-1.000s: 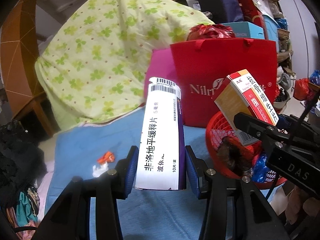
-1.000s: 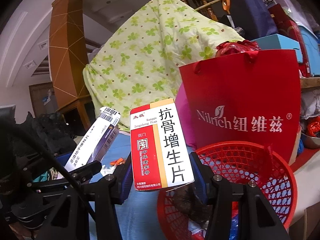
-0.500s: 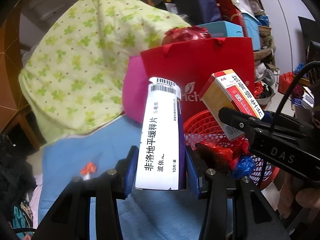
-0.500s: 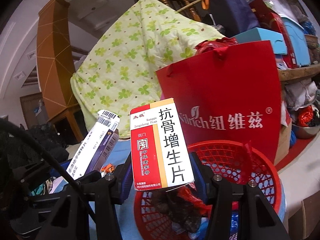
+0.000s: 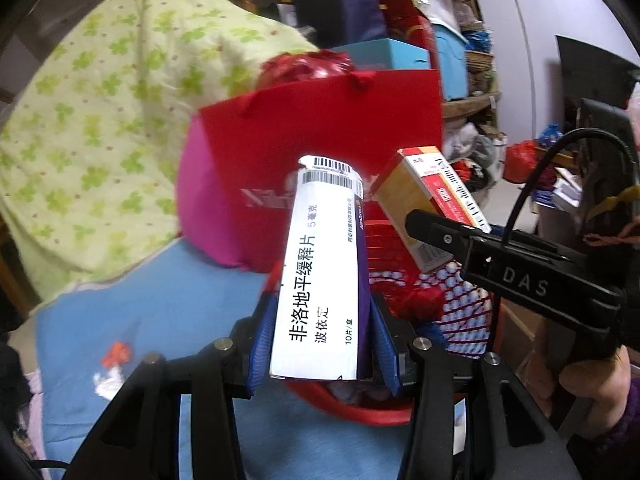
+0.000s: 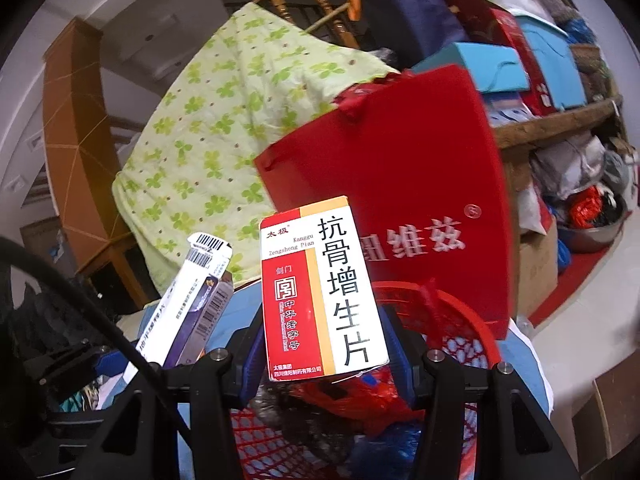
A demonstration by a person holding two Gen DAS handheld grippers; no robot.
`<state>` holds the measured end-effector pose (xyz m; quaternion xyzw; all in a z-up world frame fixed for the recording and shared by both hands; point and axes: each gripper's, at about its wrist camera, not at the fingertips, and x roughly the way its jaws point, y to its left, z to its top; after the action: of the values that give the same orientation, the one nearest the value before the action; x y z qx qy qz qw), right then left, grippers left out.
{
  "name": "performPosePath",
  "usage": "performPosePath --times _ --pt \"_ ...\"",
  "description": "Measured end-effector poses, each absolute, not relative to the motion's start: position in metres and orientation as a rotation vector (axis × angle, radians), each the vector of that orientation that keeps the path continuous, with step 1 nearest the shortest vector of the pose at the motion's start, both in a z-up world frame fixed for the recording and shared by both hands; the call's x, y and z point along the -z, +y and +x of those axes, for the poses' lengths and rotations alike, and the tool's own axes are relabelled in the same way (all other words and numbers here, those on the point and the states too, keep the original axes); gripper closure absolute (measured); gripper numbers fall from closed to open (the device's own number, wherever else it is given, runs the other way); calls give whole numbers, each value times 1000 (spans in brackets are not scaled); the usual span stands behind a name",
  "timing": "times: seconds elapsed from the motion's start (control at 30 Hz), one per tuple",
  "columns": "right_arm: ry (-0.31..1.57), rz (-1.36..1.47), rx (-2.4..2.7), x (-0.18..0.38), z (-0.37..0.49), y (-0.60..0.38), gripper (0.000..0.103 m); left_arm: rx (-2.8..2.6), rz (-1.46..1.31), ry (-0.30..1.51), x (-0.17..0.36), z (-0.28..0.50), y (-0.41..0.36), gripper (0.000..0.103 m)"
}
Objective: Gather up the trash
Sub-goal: 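Carry both medicine boxes over the red mesh basket, then open both tools to drop the boxes into the basket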
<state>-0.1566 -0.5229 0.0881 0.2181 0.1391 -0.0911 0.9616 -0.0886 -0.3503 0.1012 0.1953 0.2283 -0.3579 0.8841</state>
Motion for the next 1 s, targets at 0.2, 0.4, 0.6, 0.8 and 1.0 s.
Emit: performPosePath --times 0.2,0.4,0.6,0.8,1.0 --pt "338 585 193 -72 -156 -557 44 861 403 497 -87 -84 -369 45" --pt "307 706 168 -70 -159 -572 30 820 345 532 -80 -77 -342 40" --pt "252 579 150 -89 -153 -533 31 691 300 600 -63 -65 -283 40" --pt "204 428 69 -106 -137 -472 31 516 258 656 -43 -51 -205 40" --pt "188 307 -44 -111 -116 -407 30 355 205 688 -27 -37 -128 40"
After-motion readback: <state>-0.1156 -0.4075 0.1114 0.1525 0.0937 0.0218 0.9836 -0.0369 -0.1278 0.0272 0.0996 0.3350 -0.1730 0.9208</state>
